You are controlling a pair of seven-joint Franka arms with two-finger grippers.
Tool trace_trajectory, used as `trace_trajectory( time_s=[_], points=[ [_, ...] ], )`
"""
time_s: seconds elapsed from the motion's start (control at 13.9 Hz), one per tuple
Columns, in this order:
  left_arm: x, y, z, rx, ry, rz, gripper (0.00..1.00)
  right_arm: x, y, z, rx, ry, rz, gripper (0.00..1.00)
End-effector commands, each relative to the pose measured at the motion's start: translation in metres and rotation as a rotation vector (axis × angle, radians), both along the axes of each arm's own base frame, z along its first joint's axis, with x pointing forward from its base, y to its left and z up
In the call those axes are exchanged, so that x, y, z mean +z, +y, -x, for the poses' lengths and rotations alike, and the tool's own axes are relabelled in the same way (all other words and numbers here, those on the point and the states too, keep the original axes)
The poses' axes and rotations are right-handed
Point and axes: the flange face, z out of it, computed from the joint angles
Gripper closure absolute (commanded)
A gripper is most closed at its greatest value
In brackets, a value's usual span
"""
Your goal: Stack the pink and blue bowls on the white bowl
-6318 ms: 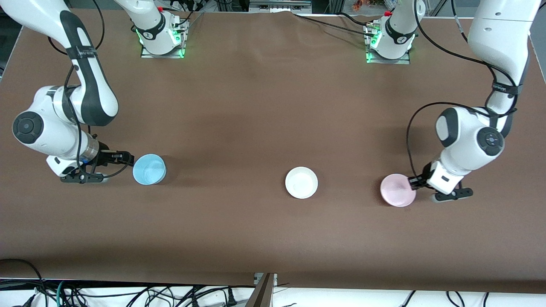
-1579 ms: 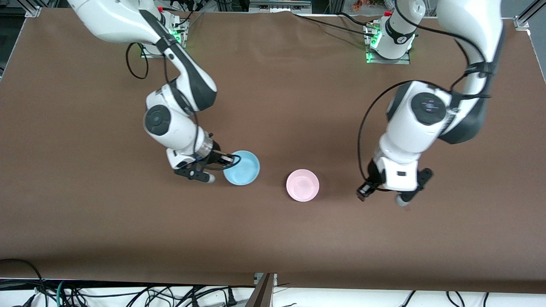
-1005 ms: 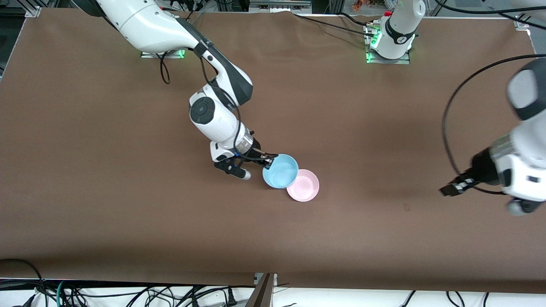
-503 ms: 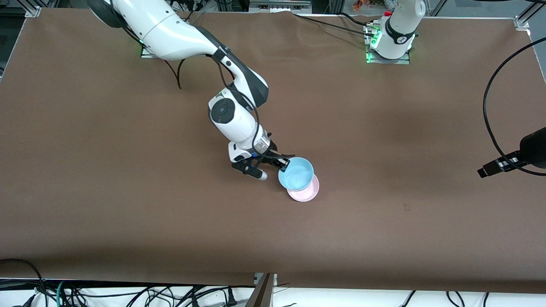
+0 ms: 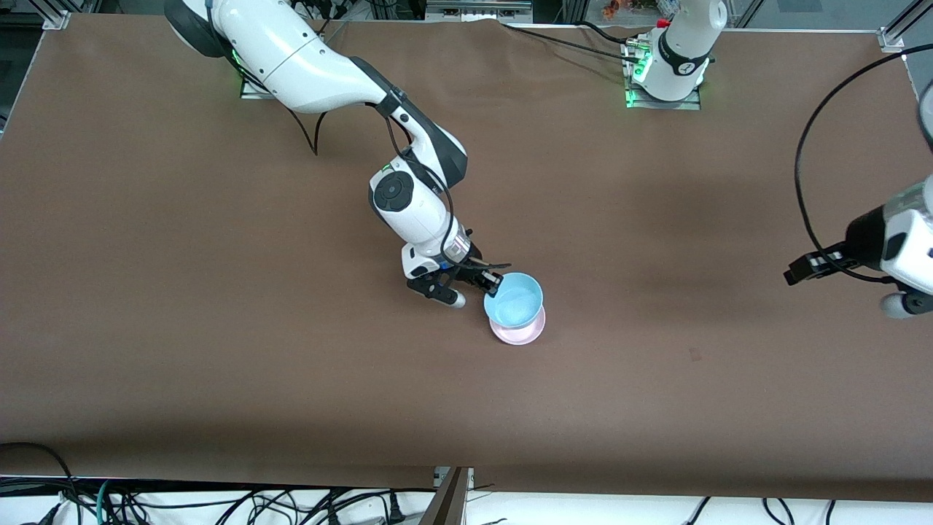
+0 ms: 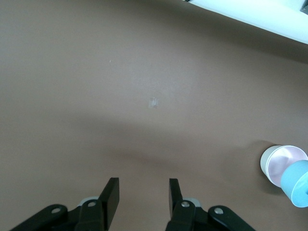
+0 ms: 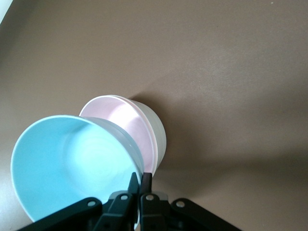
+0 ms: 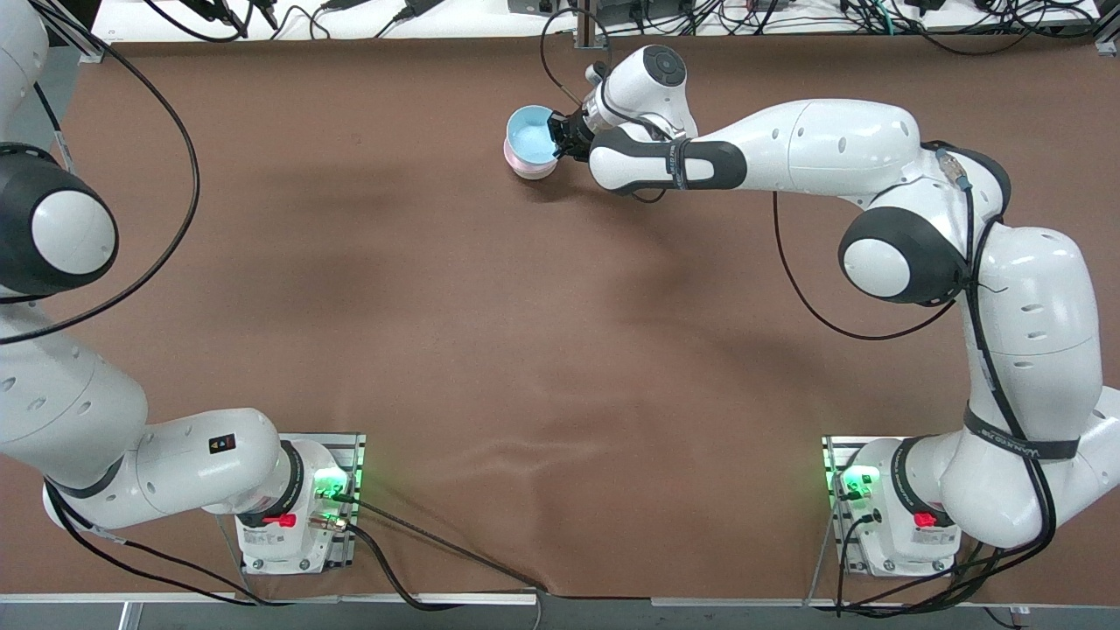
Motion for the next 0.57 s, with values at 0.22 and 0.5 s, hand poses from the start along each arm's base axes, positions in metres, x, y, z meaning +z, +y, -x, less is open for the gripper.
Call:
trace_trajectory(
  time_s=[0.22,0.5],
  points=[
    [-0.016,-0.008,0.035,-0.036,-0.035,-0.058,0.48,-0.009,0.009,-0.001,-0.006,-0.018,-0.009,0.02],
    [-0.018,-0.009,0.034,-0.039,-0.033,-0.056,0.48,0.004,0.003,-0.009,-0.009,-0.042,-0.008,0.0]
  ],
)
